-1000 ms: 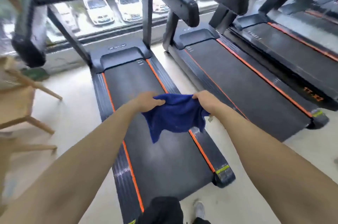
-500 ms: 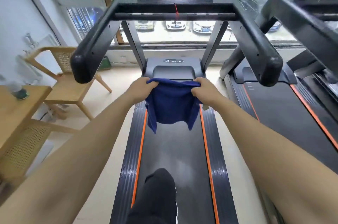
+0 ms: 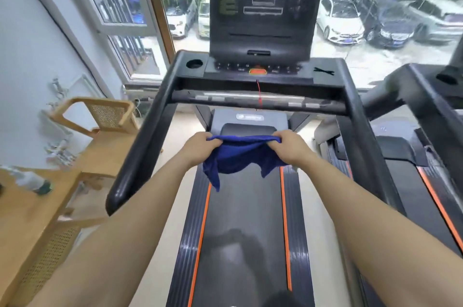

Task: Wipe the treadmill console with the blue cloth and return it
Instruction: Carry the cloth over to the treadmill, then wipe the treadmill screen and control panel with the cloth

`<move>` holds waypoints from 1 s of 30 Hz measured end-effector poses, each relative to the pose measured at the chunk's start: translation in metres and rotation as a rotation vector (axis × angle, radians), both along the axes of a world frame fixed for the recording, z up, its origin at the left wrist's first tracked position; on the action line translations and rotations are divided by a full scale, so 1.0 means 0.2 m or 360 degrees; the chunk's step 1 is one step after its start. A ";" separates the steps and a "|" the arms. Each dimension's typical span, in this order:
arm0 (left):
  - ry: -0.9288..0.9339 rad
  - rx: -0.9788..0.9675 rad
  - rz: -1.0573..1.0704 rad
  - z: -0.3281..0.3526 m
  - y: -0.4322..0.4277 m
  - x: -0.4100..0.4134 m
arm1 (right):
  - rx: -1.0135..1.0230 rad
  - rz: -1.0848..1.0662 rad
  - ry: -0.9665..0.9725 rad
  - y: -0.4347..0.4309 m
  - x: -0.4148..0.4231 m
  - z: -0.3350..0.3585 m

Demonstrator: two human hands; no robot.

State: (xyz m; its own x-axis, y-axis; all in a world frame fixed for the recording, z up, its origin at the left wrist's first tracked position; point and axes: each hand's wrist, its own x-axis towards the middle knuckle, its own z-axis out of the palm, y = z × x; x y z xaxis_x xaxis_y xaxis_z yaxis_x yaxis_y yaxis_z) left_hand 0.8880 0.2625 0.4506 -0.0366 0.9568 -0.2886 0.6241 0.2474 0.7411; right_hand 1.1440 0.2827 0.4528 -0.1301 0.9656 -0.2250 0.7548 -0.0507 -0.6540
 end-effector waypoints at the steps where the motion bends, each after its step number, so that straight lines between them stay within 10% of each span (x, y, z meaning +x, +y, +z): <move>1: 0.0010 0.0003 -0.0006 0.05 0.08 0.01 | 0.0035 -0.0011 0.0035 0.08 0.01 0.06; 20: 0.0147 0.0203 0.0230 0.46 1.59 0.17 | -0.0088 0.0168 0.0639 1.65 0.16 0.38; 30: -0.0269 0.0298 -0.0037 0.54 2.22 0.03 | 0.0025 -0.0094 0.0933 2.21 0.01 0.48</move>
